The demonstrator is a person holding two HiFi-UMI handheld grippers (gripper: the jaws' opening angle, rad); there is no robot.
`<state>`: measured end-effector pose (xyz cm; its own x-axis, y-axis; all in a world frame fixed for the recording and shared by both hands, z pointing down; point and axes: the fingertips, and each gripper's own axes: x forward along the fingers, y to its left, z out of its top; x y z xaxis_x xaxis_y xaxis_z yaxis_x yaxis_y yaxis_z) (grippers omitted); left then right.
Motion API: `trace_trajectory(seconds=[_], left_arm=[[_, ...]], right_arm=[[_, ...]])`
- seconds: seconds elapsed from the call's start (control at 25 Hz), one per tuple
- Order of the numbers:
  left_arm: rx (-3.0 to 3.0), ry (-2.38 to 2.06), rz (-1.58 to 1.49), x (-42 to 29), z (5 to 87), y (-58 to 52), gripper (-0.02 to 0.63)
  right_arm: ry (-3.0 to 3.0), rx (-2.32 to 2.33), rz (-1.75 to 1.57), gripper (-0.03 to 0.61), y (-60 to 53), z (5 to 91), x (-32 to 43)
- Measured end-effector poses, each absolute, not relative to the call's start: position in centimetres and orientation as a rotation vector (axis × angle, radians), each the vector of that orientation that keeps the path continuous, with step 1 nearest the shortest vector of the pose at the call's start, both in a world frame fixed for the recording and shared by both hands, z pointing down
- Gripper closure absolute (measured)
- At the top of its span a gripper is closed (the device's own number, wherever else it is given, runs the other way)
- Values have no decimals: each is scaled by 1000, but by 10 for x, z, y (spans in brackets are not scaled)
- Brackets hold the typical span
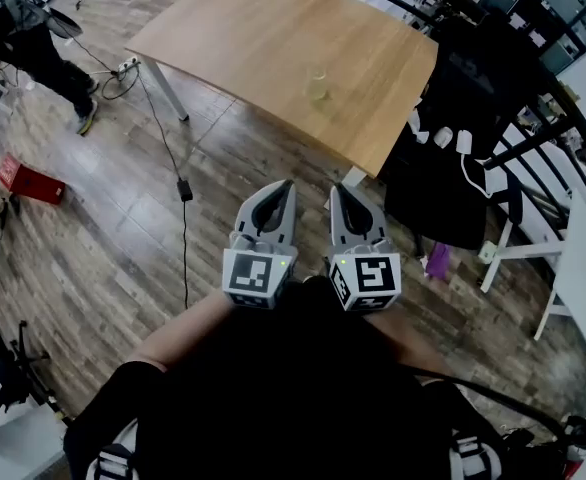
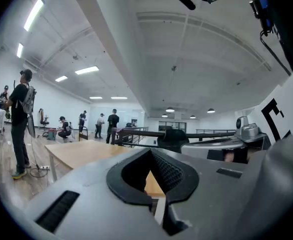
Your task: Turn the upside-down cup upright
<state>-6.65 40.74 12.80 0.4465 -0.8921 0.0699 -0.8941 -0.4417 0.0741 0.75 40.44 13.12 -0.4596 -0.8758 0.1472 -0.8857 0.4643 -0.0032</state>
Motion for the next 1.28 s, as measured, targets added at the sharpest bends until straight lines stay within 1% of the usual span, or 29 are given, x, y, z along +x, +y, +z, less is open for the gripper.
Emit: trace_trajectory(seconds=[0.2,0.4,0.56,0.8,1.0,1.28], left_arm=[[2590,-1580,77,-83,140,397,606],[2537,-1586,79,-92,160,354,606],[2491,-1642,113,-99,176,298,606],[2489,-1649,174,-97,186,187,606],[2505,-1616,205,-78,193,102,606],[2452,-1671,286,-70,252,11,606]], right_arm=[[-2532,1644,210,566,390,145,10],[-2480,1689,232,566,346,163,24],[-2467,1686,277,566,288,181,32],[-2491,1634,322,565,168,195,31],[-2491,1561,369,565,89,215,30],[-2469,1461,431,565,14,263,26]])
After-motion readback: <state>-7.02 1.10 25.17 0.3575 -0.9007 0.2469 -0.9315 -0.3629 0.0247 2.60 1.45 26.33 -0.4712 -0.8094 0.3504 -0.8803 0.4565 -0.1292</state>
